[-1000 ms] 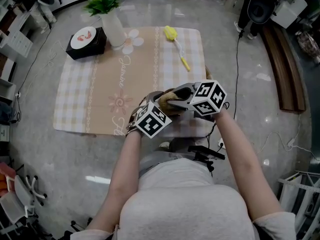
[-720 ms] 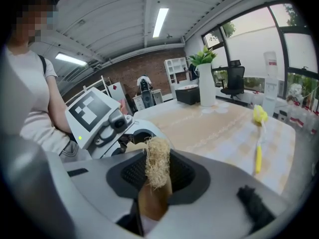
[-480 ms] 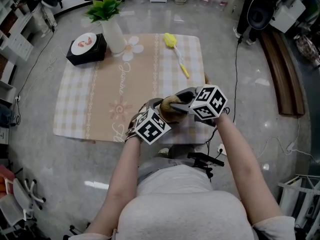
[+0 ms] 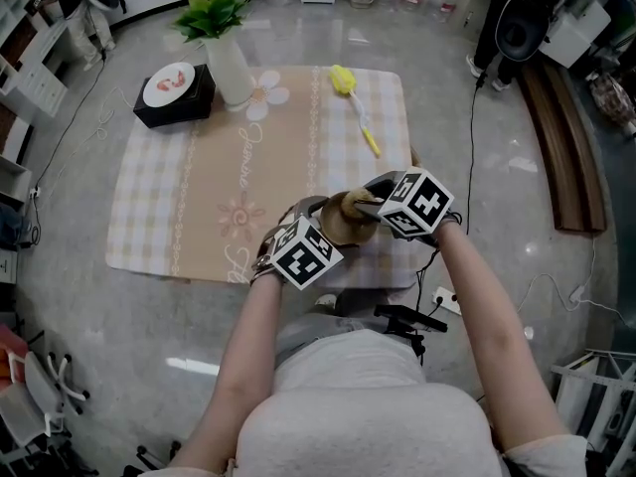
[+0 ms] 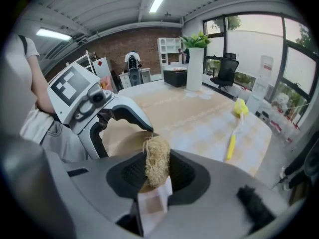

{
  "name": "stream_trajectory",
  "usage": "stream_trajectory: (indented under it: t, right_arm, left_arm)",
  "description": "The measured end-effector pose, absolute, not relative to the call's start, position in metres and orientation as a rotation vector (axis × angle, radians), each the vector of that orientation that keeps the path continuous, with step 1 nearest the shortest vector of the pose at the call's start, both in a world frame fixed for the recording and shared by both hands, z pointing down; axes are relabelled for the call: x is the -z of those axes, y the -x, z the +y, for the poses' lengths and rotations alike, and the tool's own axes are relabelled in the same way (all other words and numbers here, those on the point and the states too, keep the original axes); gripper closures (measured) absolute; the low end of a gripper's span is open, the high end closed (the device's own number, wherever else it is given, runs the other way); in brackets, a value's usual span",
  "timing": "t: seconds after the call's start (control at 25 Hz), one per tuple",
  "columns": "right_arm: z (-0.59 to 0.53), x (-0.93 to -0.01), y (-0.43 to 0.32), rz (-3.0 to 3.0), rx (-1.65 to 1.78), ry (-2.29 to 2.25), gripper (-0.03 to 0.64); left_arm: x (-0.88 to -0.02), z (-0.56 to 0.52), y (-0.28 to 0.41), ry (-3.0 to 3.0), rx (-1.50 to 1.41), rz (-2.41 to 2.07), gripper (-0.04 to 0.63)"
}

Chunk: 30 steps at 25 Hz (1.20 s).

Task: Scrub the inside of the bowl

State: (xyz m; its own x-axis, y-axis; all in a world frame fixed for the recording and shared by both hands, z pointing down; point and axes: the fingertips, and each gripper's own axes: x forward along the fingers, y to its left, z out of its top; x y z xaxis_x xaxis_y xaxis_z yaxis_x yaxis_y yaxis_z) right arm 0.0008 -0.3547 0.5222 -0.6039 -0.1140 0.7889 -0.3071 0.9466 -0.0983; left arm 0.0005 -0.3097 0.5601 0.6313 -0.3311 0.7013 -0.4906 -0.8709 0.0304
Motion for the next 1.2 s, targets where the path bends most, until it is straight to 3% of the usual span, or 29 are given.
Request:
stream_trajectory:
  t: [0.56,1.2]
  right_arm:
    - [-0.327,-0.525,-0.012,-2.115,-0.275,-0.196,0.514]
    - [-0.304,-0.528,0.027,-2.245,-0.367,-0.102,0.514]
  left_arm:
    - [-0.561,-0.31,0.0,-2.64,-1.059,-0.664,0.117]
    - [-0.561,-0.31,0.0,-2.633,-1.083,-0.648,0.115]
